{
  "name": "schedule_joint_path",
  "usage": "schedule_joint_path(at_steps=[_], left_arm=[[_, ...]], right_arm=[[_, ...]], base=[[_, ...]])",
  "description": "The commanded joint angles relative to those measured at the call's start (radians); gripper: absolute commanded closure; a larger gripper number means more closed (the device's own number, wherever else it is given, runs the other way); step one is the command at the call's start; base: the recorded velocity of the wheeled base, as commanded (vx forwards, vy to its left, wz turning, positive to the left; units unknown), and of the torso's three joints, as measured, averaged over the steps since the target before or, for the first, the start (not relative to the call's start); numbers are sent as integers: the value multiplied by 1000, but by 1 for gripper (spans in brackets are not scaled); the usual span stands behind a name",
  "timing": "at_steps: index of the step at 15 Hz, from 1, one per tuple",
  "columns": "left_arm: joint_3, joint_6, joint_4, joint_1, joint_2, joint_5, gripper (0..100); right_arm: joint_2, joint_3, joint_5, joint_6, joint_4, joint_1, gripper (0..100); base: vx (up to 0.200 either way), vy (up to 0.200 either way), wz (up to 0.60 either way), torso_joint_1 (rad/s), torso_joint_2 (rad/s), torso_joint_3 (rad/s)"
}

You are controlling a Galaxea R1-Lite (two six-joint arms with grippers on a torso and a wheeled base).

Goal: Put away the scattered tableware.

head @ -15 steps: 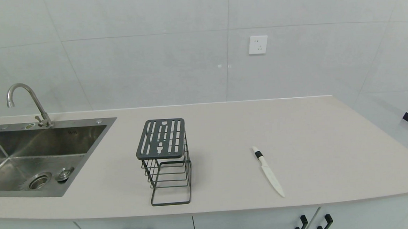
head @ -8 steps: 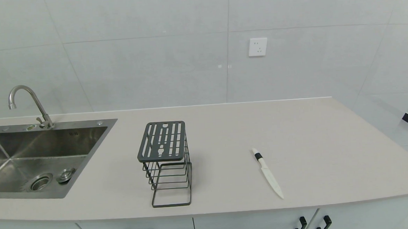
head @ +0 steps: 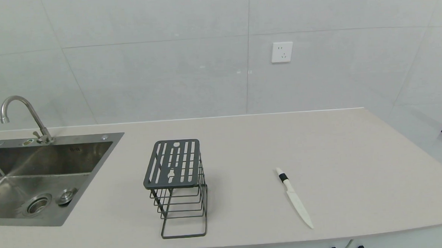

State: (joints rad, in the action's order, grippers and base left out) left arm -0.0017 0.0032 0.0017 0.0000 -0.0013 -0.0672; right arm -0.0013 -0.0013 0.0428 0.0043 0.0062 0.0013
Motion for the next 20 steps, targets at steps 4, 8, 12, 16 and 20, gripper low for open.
schedule_joint_path(at_steps=[4, 8, 12, 16, 20], left_arm=[[0, 0, 0, 0, 1, 0, 0], [0, -2, 0, 0, 1, 0, 0], [0, 0, 0, 0, 1, 0, 0], [0, 3, 0, 0, 1, -3, 0], [0, 3, 0, 2, 1, -3, 0]], right_arm=[[1, 0, 0, 0, 0, 0, 0], [1, 0, 0, 0, 0, 0, 0], [1, 0, 0, 0, 0, 0, 0], [1, 0, 0, 0, 0, 0, 0], [1, 0, 0, 0, 0, -1, 0]], base=[[0, 0, 0, 301, -49, 244], [0, 0, 0, 103, -16, 80], [0, 0, 0, 0, 0, 0], [0, 0, 0, -51, 120, 70], [0, 0, 0, 0, 0, 0]])
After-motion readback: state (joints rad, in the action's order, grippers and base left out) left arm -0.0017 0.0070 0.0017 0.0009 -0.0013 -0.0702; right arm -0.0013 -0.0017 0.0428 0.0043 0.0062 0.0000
